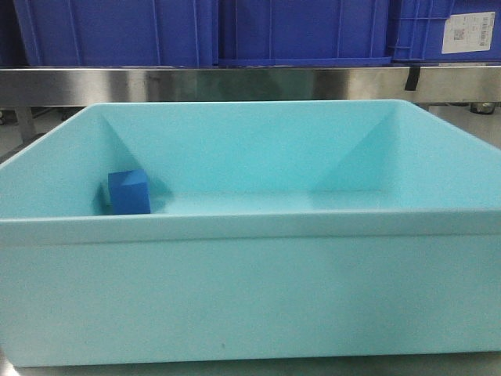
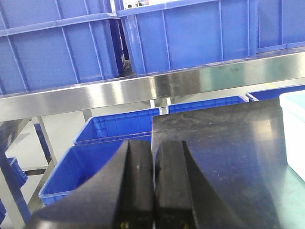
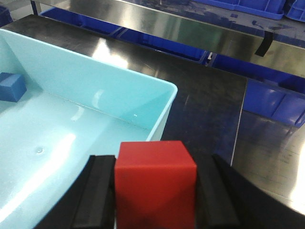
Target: Pick red cube and place on left shelf
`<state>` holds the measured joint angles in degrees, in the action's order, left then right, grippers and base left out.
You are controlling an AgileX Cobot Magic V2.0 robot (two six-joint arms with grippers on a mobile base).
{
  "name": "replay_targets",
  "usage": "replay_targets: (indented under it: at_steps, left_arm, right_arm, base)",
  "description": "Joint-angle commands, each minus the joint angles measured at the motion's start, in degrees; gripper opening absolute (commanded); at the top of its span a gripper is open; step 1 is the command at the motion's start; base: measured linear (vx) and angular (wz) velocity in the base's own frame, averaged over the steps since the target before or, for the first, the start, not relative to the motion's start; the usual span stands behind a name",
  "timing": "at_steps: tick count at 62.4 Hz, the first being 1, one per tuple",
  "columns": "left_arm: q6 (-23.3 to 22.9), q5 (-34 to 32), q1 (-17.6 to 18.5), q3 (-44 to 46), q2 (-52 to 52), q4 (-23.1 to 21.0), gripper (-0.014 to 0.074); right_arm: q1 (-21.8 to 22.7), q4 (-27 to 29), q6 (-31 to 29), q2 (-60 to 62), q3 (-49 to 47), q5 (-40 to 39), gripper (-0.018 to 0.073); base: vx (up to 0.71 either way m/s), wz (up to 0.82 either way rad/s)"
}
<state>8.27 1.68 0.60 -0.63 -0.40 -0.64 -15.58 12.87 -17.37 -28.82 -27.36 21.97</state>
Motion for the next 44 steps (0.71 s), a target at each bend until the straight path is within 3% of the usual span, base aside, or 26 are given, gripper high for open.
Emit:
replay_targets:
  at_steps: [1,44]
  left_arm:
    - [0.0,-5.2,0.1,-1.3,-0.1,-0.3,0.0106]
    - [0.0,-5.2,0.1,-1.3,-0.1,-0.3,0.0106]
  right_arm:
    - [0.3,0.5,-0.1,0.0,-1.9,-4.3,0.0059]
    - [0.3,0.5,-0.1,0.0,-1.9,-4.3,0.0059]
  base:
    - [0.0,0.0]
    - [0.0,0.0]
